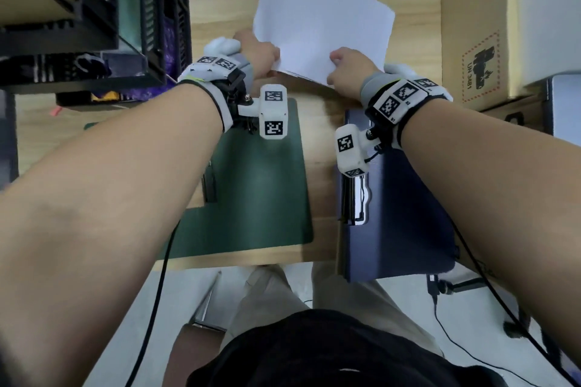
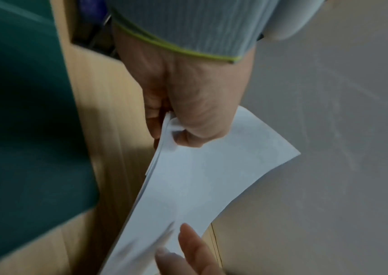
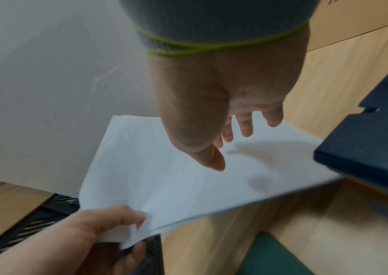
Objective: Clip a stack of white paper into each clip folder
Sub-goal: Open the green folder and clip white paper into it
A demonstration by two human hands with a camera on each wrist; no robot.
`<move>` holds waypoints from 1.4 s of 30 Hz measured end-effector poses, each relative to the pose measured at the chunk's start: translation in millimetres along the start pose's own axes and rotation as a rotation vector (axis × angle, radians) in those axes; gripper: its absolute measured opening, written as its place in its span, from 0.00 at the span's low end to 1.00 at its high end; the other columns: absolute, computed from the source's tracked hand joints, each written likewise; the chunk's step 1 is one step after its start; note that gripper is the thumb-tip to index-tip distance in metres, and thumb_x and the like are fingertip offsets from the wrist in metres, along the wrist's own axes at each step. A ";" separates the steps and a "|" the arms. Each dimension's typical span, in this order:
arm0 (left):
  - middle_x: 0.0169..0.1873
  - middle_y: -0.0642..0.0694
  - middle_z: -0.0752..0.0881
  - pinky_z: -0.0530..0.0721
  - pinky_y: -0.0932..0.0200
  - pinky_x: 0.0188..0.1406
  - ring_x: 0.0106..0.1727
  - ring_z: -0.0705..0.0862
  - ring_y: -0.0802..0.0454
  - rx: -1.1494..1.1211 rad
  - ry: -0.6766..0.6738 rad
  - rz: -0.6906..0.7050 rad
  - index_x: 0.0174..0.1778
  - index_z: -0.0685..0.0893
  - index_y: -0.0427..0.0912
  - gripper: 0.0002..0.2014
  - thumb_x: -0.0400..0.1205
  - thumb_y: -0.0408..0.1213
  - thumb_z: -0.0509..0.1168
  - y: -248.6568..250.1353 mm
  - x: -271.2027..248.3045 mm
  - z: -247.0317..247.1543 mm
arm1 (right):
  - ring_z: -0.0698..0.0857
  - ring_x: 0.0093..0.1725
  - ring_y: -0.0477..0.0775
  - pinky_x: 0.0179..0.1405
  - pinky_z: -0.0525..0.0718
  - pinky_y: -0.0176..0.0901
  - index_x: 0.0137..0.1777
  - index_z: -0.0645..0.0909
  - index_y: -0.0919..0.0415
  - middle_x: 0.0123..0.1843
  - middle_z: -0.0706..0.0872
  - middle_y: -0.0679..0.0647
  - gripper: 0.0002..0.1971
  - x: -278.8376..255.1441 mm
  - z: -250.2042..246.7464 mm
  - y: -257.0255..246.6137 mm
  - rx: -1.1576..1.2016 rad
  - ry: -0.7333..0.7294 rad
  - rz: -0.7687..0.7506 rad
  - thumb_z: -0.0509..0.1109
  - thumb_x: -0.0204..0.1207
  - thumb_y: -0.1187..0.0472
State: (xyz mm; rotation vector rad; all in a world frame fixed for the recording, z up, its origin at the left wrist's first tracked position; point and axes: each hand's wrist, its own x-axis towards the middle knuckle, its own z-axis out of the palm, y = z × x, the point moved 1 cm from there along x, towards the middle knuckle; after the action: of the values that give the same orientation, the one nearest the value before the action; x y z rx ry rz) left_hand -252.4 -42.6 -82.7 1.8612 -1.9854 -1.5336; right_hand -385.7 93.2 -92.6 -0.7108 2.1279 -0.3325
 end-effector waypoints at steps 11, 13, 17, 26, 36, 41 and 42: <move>0.38 0.43 0.80 0.73 0.58 0.39 0.39 0.76 0.46 0.423 0.220 0.414 0.39 0.78 0.44 0.04 0.78 0.39 0.66 3.5 -97.4 -159.7 | 0.71 0.78 0.55 0.74 0.72 0.40 0.83 0.56 0.61 0.80 0.69 0.57 0.52 -57.7 -2.8 -68.4 0.358 0.311 -0.160 0.84 0.65 0.57; 0.36 0.43 0.79 0.70 0.60 0.38 0.39 0.76 0.46 0.396 0.216 0.474 0.42 0.81 0.39 0.05 0.79 0.37 0.65 -0.3 -111.6 -173.2 | 0.81 0.67 0.49 0.65 0.81 0.34 0.76 0.70 0.61 0.69 0.81 0.52 0.45 -67.9 -0.3 -71.5 0.439 0.295 -0.232 0.87 0.60 0.58; 0.36 0.47 0.85 0.74 0.62 0.36 0.36 0.78 0.51 0.305 0.116 0.555 0.49 0.88 0.41 0.15 0.72 0.37 0.60 -15.9 -126.9 -190.4 | 0.89 0.53 0.41 0.54 0.87 0.38 0.63 0.83 0.57 0.57 0.90 0.49 0.25 -92.0 15.1 -75.1 0.656 0.125 -0.286 0.84 0.65 0.66; 0.58 0.42 0.88 0.86 0.48 0.62 0.60 0.87 0.47 -0.315 -0.045 0.376 0.66 0.79 0.38 0.36 0.60 0.32 0.79 -64.4 -109.1 -183.3 | 0.89 0.42 0.39 0.42 0.84 0.34 0.49 0.85 0.55 0.49 0.90 0.48 0.09 -116.3 45.6 -74.8 0.833 0.097 -0.268 0.75 0.76 0.70; 0.53 0.44 0.91 0.88 0.54 0.56 0.53 0.90 0.52 -0.424 -0.019 0.201 0.59 0.87 0.34 0.25 0.66 0.31 0.83 -99.1 -104.2 -152.3 | 0.90 0.45 0.38 0.44 0.85 0.30 0.61 0.86 0.64 0.54 0.91 0.51 0.21 -121.6 58.0 -65.7 0.718 0.066 -0.271 0.81 0.67 0.72; 0.51 0.47 0.92 0.89 0.53 0.53 0.52 0.91 0.54 -0.417 -0.048 0.234 0.57 0.89 0.39 0.24 0.66 0.38 0.84 -90.1 -109.4 -163.1 | 0.91 0.54 0.45 0.54 0.86 0.39 0.54 0.89 0.54 0.54 0.92 0.47 0.17 -129.6 49.4 -76.1 0.774 0.068 -0.326 0.85 0.66 0.62; 0.51 0.49 0.92 0.89 0.55 0.52 0.51 0.91 0.54 -0.431 -0.058 0.247 0.57 0.89 0.40 0.24 0.67 0.42 0.84 -86.4 -111.8 -165.6 | 0.91 0.54 0.46 0.56 0.86 0.41 0.52 0.89 0.54 0.53 0.93 0.47 0.16 -132.1 46.1 -79.8 0.812 0.074 -0.328 0.86 0.65 0.56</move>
State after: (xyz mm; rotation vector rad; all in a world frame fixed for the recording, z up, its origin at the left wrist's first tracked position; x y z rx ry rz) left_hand -56.5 -42.0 12.3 1.3680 -1.6531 -1.7749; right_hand -256.0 108.3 1.6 -0.5481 1.7042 -1.3188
